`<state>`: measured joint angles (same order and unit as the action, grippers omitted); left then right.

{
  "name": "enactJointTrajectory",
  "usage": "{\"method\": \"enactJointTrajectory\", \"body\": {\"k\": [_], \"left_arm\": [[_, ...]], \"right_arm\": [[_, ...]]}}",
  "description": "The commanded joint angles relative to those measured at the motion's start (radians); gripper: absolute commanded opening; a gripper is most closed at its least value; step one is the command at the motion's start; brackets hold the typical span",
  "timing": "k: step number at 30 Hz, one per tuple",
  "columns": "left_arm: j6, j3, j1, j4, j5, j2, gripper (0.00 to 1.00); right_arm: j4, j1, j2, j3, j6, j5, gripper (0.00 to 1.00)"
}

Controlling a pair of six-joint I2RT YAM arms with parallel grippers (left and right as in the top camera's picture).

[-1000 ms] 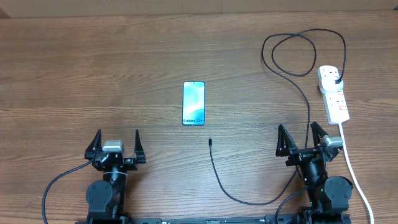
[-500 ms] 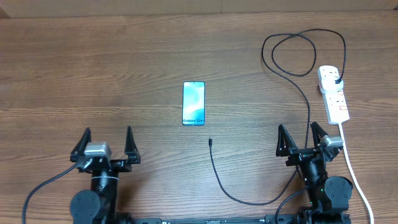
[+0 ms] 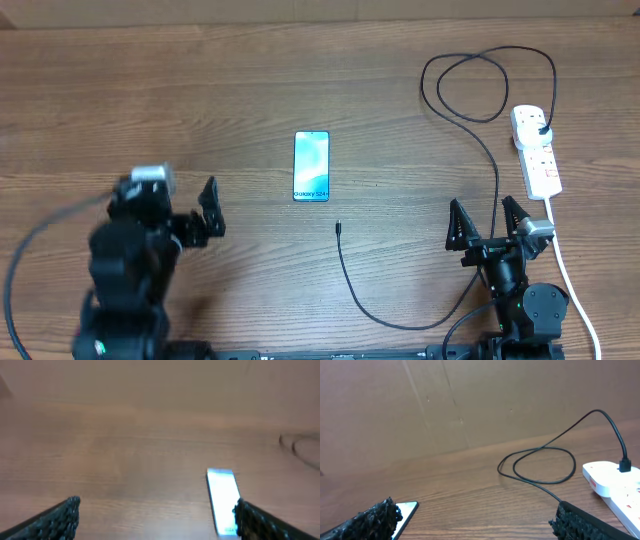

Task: Plug charger to phone and switch on socket
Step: 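Raise the left arm and move its gripper over the black phone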

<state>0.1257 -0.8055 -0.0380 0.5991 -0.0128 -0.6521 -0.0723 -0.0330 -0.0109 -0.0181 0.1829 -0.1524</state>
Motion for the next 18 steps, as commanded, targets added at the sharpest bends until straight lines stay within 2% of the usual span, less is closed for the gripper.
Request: {"method": "enactJointTrajectory", "body": {"k": [1, 6, 9, 12, 18], "left_arm": [[0.012, -0.241, 0.000, 0.125, -0.068, -0.185, 1.00], [0.012, -0.644, -0.015, 0.457, -0.093, -0.492, 1.00], [0.013, -0.805, -0.033, 0.587, -0.093, -0.641, 0.99], [0.014, -0.867, -0.051, 0.630, -0.145, -0.750, 1.00], [0.047, -0.867, -0.071, 0.638, -0.363, -0.893, 0.99]], "right_arm": [[0.002, -0.004, 0.008, 0.010, -0.001, 0.002, 1.00], [0.002, -0.004, 0.008, 0.010, -0.001, 0.002, 1.00], [0.002, -0.004, 0.008, 0.010, -0.001, 0.001, 1.00], [0.002, -0.004, 0.008, 0.010, -0.001, 0.001, 1.00], [0.002, -0.004, 0.008, 0.010, -0.001, 0.002, 1.00]]}}
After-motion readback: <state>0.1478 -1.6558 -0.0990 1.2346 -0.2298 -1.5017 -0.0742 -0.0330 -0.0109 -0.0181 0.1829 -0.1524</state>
